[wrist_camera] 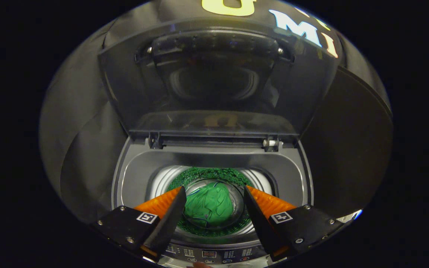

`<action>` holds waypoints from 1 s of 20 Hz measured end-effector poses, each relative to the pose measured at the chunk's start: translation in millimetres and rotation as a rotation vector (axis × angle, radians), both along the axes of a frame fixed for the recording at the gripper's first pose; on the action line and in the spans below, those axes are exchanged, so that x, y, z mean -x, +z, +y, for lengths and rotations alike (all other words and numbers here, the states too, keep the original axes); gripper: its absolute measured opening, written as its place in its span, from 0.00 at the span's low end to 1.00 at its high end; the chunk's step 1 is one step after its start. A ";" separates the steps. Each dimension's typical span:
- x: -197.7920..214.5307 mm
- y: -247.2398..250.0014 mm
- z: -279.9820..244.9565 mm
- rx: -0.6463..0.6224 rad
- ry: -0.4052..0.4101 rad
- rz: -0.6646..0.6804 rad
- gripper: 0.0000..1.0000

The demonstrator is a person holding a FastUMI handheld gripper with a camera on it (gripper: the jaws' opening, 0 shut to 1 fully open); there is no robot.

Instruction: Put the clothes into the washing machine and then close the washing machine lid.

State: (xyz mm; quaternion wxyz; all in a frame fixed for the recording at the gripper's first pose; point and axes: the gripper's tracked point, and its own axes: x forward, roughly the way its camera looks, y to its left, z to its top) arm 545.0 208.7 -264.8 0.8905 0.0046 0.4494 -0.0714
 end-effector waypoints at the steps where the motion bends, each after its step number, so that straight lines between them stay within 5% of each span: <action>1: -4.5 11.7 -0.3 0.000 -0.005 -0.033 0.94; 11: -56.2 157.2 -12.7 0.150 0.006 -0.258 0.95; 20: -130.9 223.7 -16.9 0.094 -0.019 -0.356 0.95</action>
